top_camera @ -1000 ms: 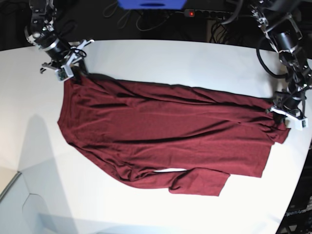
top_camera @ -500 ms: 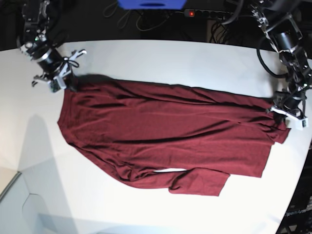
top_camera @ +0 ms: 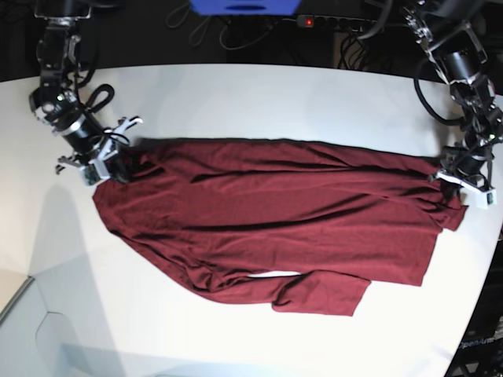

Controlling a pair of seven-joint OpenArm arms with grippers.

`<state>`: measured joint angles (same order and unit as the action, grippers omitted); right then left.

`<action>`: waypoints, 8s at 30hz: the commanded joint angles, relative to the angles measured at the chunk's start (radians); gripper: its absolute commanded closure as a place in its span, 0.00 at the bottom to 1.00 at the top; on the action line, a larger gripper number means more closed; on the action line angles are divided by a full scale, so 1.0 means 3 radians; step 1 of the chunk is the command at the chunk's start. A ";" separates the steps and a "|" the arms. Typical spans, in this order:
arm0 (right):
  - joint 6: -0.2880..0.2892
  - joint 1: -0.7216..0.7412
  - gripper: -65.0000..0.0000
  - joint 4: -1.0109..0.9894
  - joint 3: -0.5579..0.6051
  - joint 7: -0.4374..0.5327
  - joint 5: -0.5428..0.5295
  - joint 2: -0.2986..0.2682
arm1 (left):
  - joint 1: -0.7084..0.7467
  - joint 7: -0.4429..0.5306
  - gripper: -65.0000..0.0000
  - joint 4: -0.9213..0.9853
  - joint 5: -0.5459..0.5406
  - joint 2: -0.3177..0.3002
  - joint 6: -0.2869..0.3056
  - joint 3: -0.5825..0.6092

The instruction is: Layout the t-shirt on the table in an organized manner, then fold the t-shirt properly

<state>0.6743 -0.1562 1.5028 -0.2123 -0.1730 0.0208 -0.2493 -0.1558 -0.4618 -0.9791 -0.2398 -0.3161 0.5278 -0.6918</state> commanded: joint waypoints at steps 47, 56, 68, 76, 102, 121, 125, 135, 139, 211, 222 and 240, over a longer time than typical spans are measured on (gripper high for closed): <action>0.0080 -0.0131 0.40 0.0578 -0.0558 0.0129 0.0506 0.0486 | -0.0051 0.0079 1.00 -0.0053 -0.0047 -0.0074 0.0018 -0.0008; 0.0080 0.0043 0.40 0.0057 -0.0195 0.0129 0.0506 0.0522 | -0.0035 0.0084 1.00 -0.0043 -0.0047 -0.0136 0.0018 -0.0024; 0.0080 -0.0198 0.40 -0.0036 -0.0635 0.0129 0.0506 0.0516 | -0.0030 0.0079 1.00 -0.0053 -0.0068 -0.0141 0.0018 -0.0019; 0.0080 -0.0561 0.40 0.0205 -0.0635 0.0129 0.0506 0.0532 | -0.0035 0.0079 1.00 -0.0079 -0.0073 -0.0120 0.0018 -0.0008; 0.0080 0.0155 0.40 -0.0025 -0.0630 0.0119 0.0511 0.0680 | 0.0210 0.0074 1.00 -0.0248 -0.0083 -0.0110 0.0018 -0.0039; 0.0080 -0.0510 0.40 -0.0133 -0.0875 0.0129 0.0511 0.0578 | 0.0640 -0.0299 1.00 -0.0872 -0.0083 -0.0115 0.0018 -0.0039; 0.0080 -0.0679 0.40 0.0103 -0.0880 0.0129 0.0511 0.0588 | 0.0773 -0.0478 1.00 -0.1178 -0.0083 -0.0115 0.0018 -0.0039; 0.0080 -0.0817 0.40 0.0287 -0.0886 0.0129 0.0511 0.0578 | 0.1033 -0.1031 1.00 -0.1705 -0.0083 -0.0079 0.0018 -0.0269; 0.0080 -0.0822 0.40 0.0292 -0.0886 0.0129 0.0506 0.0588 | 0.1044 -0.1061 1.00 -0.1695 -0.0078 -0.0044 0.0018 -0.0458; 0.0080 0.2088 0.40 -0.2322 -0.0287 0.0109 0.0521 0.0522 | -0.1140 0.0422 0.42 0.1149 -0.0042 -0.0386 -0.0028 0.0314; 0.0080 0.1930 0.40 -0.2337 -0.0118 0.0124 0.0521 0.0537 | -0.1212 0.0463 0.42 0.1164 -0.0042 -0.0376 -0.0028 0.0319; 0.0080 0.1771 0.85 -0.2301 0.0117 0.0129 0.0521 0.0522 | -0.1217 0.0918 0.42 0.1502 0.0403 -0.0131 -0.0033 0.0314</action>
<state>0.6914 0.3698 0.8097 -0.1818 -0.0933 0.1566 -0.0864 -0.4984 -0.2062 -0.5167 -0.1074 -0.3412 0.5095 -0.5957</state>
